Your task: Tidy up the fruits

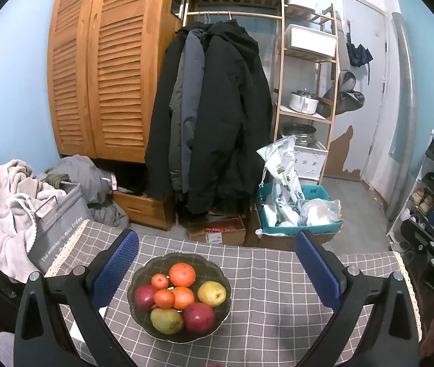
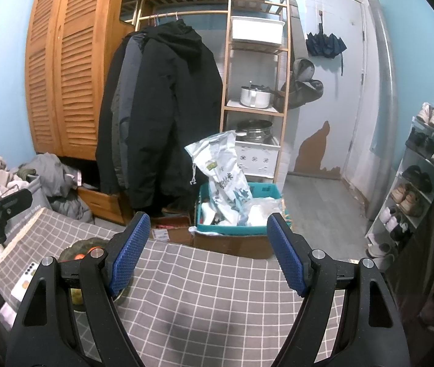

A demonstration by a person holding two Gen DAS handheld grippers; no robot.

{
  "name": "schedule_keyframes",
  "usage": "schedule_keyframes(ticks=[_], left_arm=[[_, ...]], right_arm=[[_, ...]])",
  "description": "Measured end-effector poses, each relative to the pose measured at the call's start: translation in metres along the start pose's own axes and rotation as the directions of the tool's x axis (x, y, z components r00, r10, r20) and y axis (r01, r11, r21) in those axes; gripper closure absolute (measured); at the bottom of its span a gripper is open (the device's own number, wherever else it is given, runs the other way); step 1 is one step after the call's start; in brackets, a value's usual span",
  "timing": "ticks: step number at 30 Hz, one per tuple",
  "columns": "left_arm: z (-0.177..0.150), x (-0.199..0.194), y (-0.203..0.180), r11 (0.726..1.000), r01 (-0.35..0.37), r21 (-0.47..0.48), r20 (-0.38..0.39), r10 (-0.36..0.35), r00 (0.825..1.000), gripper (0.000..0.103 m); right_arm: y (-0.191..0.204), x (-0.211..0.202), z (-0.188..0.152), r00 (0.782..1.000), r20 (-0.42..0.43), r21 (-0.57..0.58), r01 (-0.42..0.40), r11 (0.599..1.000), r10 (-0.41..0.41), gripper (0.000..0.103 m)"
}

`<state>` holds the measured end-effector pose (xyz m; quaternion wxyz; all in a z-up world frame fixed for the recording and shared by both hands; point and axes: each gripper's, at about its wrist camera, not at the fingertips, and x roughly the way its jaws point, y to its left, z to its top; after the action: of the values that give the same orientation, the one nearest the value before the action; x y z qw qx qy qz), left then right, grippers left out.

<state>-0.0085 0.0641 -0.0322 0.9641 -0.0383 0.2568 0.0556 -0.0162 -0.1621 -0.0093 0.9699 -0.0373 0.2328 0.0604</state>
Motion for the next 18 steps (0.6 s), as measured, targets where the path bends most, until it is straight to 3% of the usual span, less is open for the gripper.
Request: schedule_keyframes(ticks=[18], left_arm=[[0.0011,-0.0007,-0.0049,1.0,0.015,0.012,0.006,-0.015,1.0,0.0]], right_arm=[[-0.0041,-0.0009,-0.0003,1.0,0.0,0.002,0.0,1.0,0.0,0.025]])
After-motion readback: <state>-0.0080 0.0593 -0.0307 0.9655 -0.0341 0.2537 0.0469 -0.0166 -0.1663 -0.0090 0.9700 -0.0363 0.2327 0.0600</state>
